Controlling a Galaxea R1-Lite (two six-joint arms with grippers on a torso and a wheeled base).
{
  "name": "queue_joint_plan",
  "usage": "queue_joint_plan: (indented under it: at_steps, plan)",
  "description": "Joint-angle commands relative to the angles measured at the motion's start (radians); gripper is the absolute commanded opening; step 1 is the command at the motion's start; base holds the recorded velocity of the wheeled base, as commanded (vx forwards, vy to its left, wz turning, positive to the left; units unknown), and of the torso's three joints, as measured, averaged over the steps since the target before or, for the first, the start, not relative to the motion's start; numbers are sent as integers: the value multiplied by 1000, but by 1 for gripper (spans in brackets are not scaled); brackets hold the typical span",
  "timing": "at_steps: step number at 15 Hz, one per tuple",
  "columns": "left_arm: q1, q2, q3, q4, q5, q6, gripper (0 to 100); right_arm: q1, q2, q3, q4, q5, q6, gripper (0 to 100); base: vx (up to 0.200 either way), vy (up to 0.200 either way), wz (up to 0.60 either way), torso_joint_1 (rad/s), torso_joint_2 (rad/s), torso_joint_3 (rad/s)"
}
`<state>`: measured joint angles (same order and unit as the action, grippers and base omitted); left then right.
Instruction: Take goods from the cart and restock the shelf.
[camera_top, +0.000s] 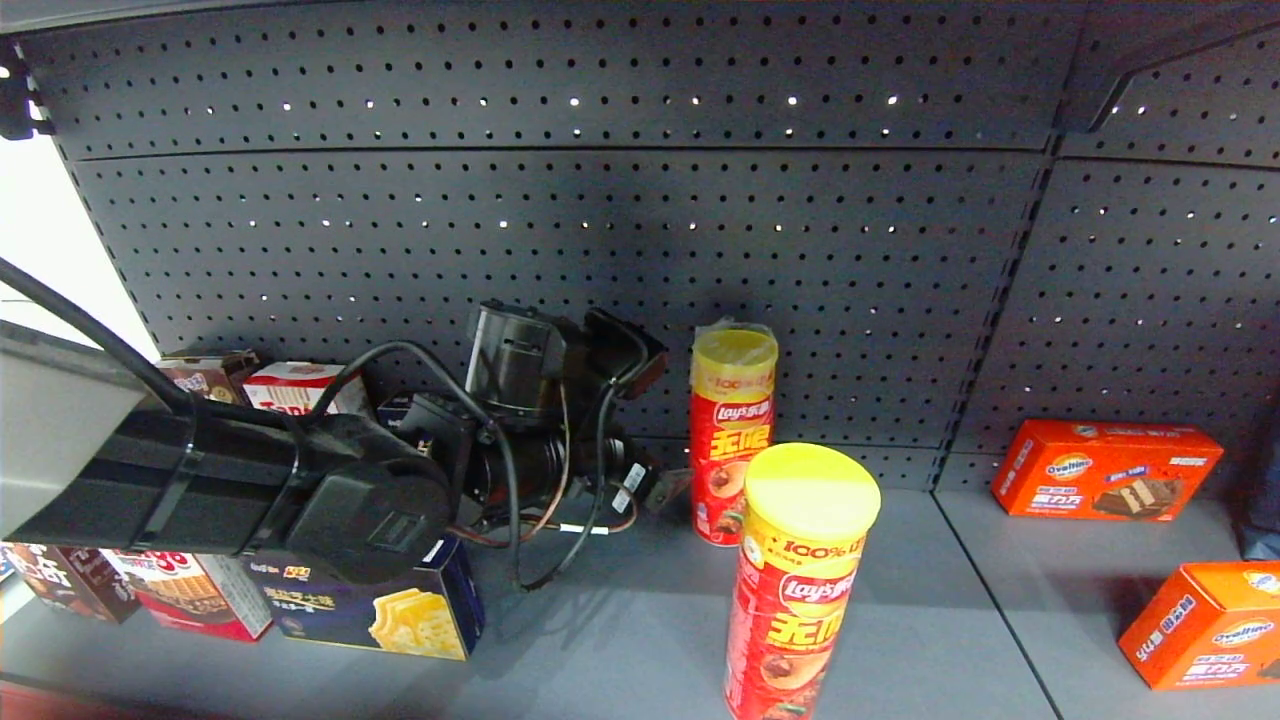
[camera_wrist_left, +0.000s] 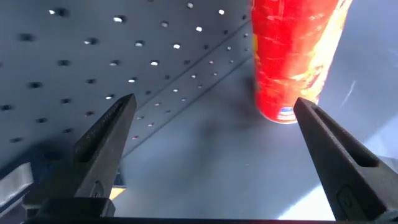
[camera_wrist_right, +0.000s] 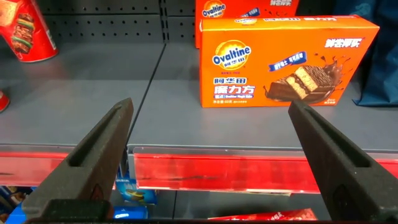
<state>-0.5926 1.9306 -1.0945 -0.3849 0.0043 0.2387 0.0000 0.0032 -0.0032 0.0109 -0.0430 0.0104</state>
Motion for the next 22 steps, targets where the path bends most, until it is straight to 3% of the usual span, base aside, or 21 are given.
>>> queue_joint_plan:
  at_steps: [1,9,18,22]
  plan:
    - [-3,31,-4,-2,0,-2,100,0,1,0,0,0,0,100,0,0,0,0,0,0]
    - [7,67,-41,-45,14,4,100,0,1,0,0,0,0,100,0,0,0,0,0,0]
    - [19,65,-31,-51,114,7,100,0,1,0,0,0,0,100,0,0,0,0,0,0]
    - [13,93,-31,-69,120,2,100,0,1,0,0,0,0,100,0,0,0,0,0,0]
